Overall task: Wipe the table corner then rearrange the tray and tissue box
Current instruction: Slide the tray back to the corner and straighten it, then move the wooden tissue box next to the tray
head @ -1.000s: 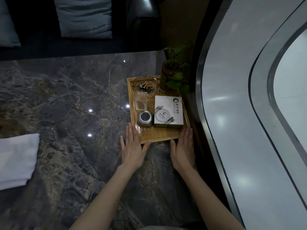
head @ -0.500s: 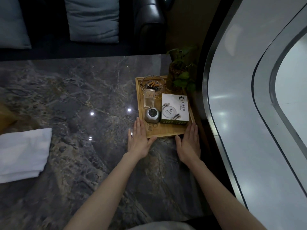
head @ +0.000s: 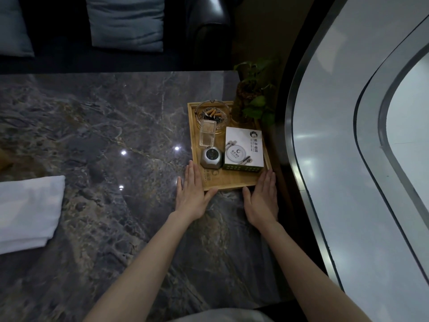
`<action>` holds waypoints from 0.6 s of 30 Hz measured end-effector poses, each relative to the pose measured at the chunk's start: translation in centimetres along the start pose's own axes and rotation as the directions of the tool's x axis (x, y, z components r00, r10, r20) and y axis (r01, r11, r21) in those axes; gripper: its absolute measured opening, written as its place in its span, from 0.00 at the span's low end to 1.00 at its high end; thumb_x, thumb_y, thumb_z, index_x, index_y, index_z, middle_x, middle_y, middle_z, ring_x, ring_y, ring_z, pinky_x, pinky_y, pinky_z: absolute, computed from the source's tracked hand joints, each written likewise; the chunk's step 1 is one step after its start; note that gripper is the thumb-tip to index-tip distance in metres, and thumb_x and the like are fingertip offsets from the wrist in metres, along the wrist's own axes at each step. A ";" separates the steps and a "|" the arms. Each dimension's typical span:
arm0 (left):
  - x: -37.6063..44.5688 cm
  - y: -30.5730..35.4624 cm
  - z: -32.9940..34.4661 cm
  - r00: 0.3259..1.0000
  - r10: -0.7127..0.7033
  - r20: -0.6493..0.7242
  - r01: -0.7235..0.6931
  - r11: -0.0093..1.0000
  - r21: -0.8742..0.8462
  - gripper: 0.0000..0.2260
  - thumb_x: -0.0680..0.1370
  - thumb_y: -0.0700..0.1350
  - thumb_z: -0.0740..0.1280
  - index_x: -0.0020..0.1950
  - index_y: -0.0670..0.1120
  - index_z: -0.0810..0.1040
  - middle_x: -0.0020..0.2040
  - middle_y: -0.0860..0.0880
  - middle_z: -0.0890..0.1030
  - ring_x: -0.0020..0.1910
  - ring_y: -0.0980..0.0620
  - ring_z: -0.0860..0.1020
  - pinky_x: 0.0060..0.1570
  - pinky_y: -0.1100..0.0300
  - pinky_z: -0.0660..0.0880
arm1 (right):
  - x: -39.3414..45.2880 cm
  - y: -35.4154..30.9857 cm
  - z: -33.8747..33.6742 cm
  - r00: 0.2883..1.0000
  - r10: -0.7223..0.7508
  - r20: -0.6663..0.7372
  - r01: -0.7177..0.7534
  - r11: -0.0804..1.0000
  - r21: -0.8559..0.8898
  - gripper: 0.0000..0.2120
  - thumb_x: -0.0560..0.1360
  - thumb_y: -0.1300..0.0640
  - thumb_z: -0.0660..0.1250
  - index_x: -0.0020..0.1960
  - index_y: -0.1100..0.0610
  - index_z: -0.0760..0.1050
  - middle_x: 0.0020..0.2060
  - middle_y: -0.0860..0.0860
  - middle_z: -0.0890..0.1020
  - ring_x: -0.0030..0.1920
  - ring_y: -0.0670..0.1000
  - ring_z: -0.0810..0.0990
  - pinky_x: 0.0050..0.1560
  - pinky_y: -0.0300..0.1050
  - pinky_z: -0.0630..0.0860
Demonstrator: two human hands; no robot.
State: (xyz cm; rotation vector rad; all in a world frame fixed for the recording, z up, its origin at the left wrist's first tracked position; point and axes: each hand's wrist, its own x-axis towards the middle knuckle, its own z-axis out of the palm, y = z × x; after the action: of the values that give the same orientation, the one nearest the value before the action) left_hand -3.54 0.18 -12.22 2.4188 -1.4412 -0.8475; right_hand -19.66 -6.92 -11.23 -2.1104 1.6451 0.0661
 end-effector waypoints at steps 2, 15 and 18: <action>0.0 -0.1 -0.2 1.000 0.004 0.007 -0.004 1.000 0.005 0.39 0.77 0.62 0.52 0.73 0.42 0.32 0.76 0.46 0.33 0.75 0.50 0.37 0.72 0.49 0.37 | 0.1 0.0 -0.2 1.000 0.002 0.010 -0.002 1.000 -0.016 0.33 0.80 0.47 0.48 0.75 0.63 0.38 0.76 0.59 0.41 0.76 0.54 0.38 0.75 0.48 0.39; -1.8 -3.4 -8.6 0.998 0.031 0.052 -0.015 0.957 -0.290 0.15 0.78 0.51 0.58 0.55 0.45 0.79 0.53 0.44 0.81 0.51 0.48 0.78 0.52 0.53 0.74 | -1.6 -9.8 -0.6 0.976 -0.204 -0.074 0.212 0.970 0.123 0.14 0.78 0.50 0.55 0.51 0.58 0.75 0.49 0.54 0.80 0.49 0.53 0.77 0.49 0.48 0.75; -2.4 -5.7 -11.6 0.998 -0.007 -0.062 -0.006 0.980 -0.197 0.14 0.78 0.51 0.59 0.50 0.44 0.81 0.49 0.42 0.83 0.50 0.45 0.79 0.51 0.51 0.74 | -1.4 -14.1 -1.1 0.967 -0.252 0.031 0.249 0.965 0.086 0.14 0.78 0.48 0.55 0.48 0.56 0.75 0.44 0.53 0.81 0.43 0.52 0.79 0.45 0.50 0.77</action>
State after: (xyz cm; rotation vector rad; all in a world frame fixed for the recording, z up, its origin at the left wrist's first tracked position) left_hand 6.36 3.77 -4.38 2.2780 -1.2702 -0.8623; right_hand -7.25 -3.57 -5.24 -2.2203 1.3219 -0.0375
